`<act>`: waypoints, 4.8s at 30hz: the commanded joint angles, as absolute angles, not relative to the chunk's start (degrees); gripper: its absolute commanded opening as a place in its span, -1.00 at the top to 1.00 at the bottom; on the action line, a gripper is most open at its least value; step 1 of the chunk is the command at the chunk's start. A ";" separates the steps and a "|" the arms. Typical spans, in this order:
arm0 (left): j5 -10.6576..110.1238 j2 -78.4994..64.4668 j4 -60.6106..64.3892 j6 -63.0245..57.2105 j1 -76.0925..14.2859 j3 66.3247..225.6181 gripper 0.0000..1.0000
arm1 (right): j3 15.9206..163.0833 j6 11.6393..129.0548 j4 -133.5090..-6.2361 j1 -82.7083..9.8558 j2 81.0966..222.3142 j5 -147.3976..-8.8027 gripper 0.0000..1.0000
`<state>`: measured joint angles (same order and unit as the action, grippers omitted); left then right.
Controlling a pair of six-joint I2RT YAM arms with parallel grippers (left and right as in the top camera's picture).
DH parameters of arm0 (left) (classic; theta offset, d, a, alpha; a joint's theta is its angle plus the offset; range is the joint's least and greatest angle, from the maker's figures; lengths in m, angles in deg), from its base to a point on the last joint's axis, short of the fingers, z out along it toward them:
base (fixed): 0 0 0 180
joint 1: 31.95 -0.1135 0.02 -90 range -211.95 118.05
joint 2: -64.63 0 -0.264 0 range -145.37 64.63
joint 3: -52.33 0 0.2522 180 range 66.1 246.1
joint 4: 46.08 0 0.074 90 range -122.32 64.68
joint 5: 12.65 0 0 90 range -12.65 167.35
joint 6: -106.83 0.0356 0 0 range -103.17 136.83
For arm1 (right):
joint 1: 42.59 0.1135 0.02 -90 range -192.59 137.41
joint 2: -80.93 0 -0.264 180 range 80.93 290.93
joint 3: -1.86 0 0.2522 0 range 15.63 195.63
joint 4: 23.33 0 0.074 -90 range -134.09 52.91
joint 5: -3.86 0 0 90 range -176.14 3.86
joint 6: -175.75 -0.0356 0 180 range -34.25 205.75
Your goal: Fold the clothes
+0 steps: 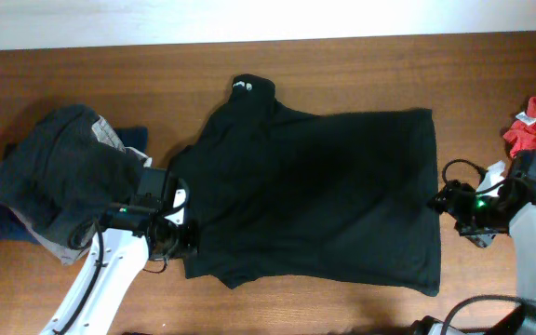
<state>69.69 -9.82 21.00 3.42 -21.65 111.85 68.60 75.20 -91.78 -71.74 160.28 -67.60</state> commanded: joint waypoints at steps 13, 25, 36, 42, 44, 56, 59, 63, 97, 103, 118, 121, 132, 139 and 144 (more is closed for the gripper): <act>59.50 -9.58 27.52 3.66 -2.30 111.18 0.15 | 67.57 74.33 -90.60 -71.50 161.03 -68.63 -0.58; 62.87 -22.11 17.70 0.34 4.32 108.99 0.09 | 67.57 74.33 -90.60 -71.50 161.03 -68.63 -0.58; 62.83 -27.73 14.73 -1.85 4.28 109.67 0.33 | 67.57 74.35 -90.30 -71.50 161.03 -68.65 -0.58; 66.56 -27.73 14.58 -3.07 4.28 110.56 0.44 | 67.57 74.35 -90.21 -71.47 161.03 -68.63 -0.58; 66.72 -27.73 14.60 -3.09 4.28 110.56 0.50 | 67.57 74.35 -90.21 -71.50 161.03 -68.63 -0.58; 63.66 -26.00 36.30 -2.02 4.28 121.38 0.99 | 67.57 74.35 -90.45 -71.50 161.03 -68.65 -0.58; 65.01 -24.12 44.46 1.43 4.28 127.20 0.99 | 67.57 74.33 -90.43 -71.50 161.03 -68.65 -0.58; 72.79 -22.81 46.34 1.72 4.25 132.00 0.99 | 67.57 74.30 -91.08 -71.50 161.03 -68.65 -0.58; 77.38 -22.87 39.12 3.03 3.14 133.10 1.00 | 43.02 63.77 -90.78 -71.41 161.03 -66.05 -0.56; 77.40 -22.87 38.79 3.03 3.14 133.10 1.00 | 43.00 63.79 -89.49 -71.43 161.03 -66.24 0.17; 77.40 -22.87 39.14 3.05 3.12 133.16 1.00 | 48.68 67.51 -96.33 -71.43 157.64 -61.35 0.92; 77.64 -22.87 40.00 3.99 3.14 133.84 1.00 | 51.11 67.46 -97.77 -71.43 155.96 -56.39 0.92; 79.76 -22.87 44.30 7.16 3.14 138.47 0.99 | 63.48 68.77 -101.01 -71.58 155.43 -52.84 0.92; 79.79 -22.87 45.26 7.55 3.14 138.47 1.00 | 69.32 68.71 -101.18 -71.61 155.43 -59.10 0.92; 80.66 -22.87 45.72 7.55 3.14 138.47 1.00 | 69.95 65.63 -97.62 -71.58 155.45 -62.85 0.92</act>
